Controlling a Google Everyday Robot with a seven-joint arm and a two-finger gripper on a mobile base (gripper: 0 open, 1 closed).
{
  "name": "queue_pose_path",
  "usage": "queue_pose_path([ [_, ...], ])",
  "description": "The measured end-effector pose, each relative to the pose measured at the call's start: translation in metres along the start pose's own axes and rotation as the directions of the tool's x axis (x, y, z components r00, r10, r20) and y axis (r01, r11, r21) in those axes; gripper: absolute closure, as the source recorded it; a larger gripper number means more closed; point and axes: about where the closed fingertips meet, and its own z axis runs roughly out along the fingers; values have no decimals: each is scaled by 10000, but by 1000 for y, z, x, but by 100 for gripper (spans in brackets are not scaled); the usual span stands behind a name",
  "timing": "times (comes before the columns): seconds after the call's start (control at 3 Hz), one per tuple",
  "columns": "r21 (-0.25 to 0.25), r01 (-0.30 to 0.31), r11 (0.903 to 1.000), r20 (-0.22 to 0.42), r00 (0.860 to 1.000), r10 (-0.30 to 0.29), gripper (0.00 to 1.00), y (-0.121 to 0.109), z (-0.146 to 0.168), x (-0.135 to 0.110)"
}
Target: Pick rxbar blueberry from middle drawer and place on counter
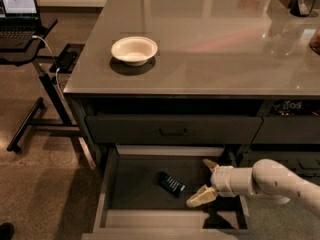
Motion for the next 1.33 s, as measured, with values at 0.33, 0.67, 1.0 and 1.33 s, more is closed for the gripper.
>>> queue_pose_path([
  [0.33, 391, 419, 9984, 118, 9990, -423, 0, -27, 38, 13],
  [0.67, 391, 419, 9984, 118, 9990, -423, 0, -27, 38, 13],
  [1.0, 708, 719, 9949, -53, 9974, -717, 0, -25, 50, 16],
  [1.33, 1232, 1284, 9840, -389, 9915, -1245, 0, -22, 79, 24],
])
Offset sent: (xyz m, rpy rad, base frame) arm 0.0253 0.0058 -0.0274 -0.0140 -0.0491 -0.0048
